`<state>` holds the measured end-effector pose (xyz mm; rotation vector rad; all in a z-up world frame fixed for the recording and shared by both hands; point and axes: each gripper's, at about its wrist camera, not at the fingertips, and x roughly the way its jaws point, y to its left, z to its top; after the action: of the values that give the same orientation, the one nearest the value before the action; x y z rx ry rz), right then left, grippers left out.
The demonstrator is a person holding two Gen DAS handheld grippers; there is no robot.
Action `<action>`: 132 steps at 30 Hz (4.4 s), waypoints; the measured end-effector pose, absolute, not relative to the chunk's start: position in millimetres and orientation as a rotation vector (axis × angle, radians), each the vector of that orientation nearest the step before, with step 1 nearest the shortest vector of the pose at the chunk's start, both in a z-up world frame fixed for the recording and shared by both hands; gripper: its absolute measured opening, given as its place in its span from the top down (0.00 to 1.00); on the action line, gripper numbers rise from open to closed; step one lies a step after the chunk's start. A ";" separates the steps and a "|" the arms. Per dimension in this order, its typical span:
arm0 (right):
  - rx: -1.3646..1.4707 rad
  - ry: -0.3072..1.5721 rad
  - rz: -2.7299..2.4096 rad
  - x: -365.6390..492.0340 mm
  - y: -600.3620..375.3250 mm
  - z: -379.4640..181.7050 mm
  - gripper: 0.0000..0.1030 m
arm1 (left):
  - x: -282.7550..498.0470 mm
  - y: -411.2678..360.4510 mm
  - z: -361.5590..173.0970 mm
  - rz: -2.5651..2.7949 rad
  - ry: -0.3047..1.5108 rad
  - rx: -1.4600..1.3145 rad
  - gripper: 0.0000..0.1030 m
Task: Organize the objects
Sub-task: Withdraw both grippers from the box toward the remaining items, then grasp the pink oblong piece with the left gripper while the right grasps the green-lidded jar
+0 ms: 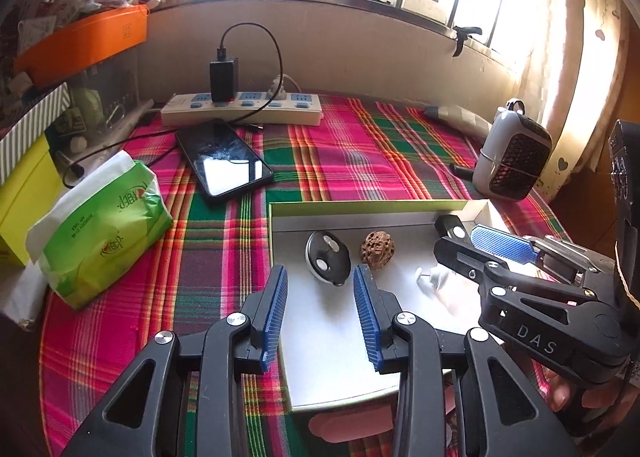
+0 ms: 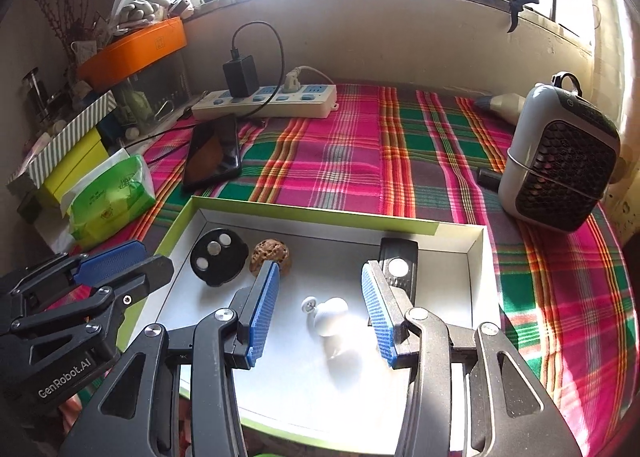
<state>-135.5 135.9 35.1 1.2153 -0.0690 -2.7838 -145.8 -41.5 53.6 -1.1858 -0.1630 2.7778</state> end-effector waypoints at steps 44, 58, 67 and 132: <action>1.125 -0.086 -2.885 -24.7 150.8 33.0 0.56 | -49.5 -41.6 44.6 2.805 -0.144 -1.147 0.68; 1.156 -0.125 -2.843 -7.6 156.8 16.7 0.50 | -43.6 -52.7 21.0 2.731 -0.229 -1.216 0.68; 1.186 -0.132 -2.817 -10.3 153.8 10.0 0.50 | -58.9 -49.2 20.5 2.727 -0.230 -1.202 0.68; 1.182 -0.164 -2.754 -32.5 133.1 7.5 0.61 | -84.0 -17.3 4.3 2.625 -0.037 -1.248 0.69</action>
<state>-32.5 133.1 7.5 1.1816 -0.1638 -2.7545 -84.0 -17.3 4.3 -1.2477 -0.0372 2.6247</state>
